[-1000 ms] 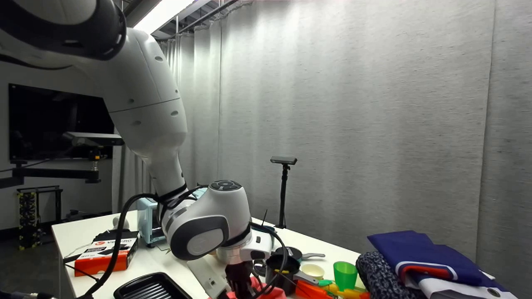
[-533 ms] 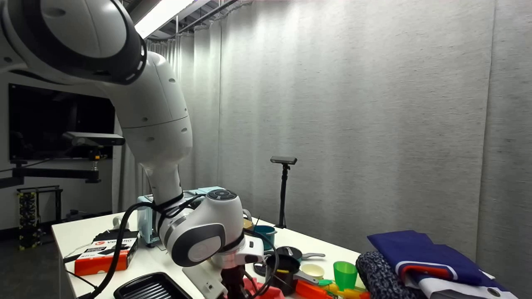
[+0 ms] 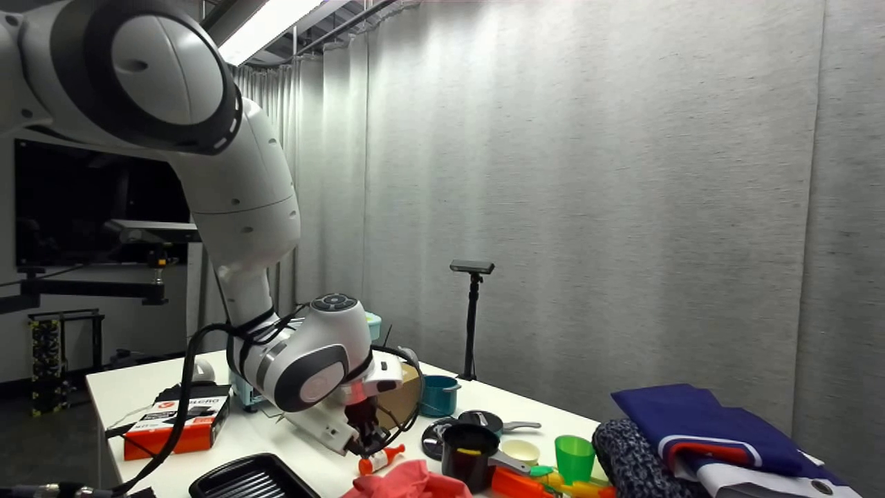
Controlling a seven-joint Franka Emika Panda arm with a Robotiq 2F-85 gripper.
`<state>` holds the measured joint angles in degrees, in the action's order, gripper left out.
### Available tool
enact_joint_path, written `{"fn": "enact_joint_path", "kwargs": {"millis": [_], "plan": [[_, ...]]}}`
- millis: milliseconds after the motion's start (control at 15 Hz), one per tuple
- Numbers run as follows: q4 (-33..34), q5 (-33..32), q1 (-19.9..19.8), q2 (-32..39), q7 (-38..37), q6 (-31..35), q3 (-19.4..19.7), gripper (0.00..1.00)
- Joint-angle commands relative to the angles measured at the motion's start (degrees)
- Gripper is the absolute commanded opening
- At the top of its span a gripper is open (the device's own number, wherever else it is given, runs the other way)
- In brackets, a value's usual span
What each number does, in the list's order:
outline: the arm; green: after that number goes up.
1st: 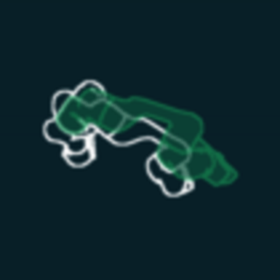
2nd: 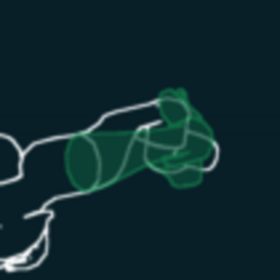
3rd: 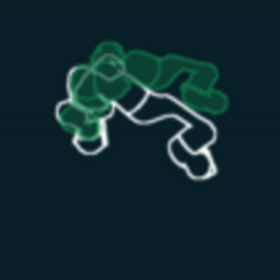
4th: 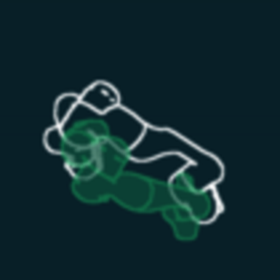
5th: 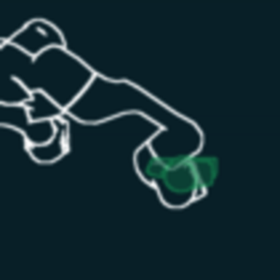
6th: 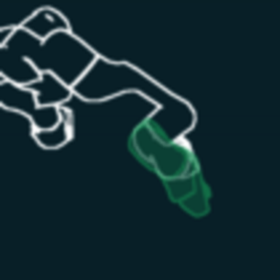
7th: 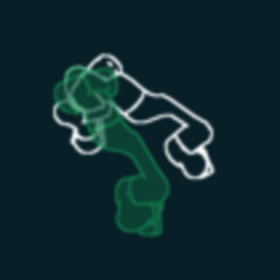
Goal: Move the pink shirt to the left
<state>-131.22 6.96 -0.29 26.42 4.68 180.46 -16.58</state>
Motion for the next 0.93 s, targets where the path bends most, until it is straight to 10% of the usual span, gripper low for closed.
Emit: {"fn": "enact_joint_path", "kwargs": {"millis": [0,533,867], "plan": [[0.9,-2.3,4.8,-0.3,-3.0,-0.2,5.4,0.0],[-3.2,-3.4,25.8,-1.0,-14.5,-4.9,38.2,0.0],[-3.3,-7.2,22.2,-0.4,-17.3,-7.3,36.1,0.02]]}}
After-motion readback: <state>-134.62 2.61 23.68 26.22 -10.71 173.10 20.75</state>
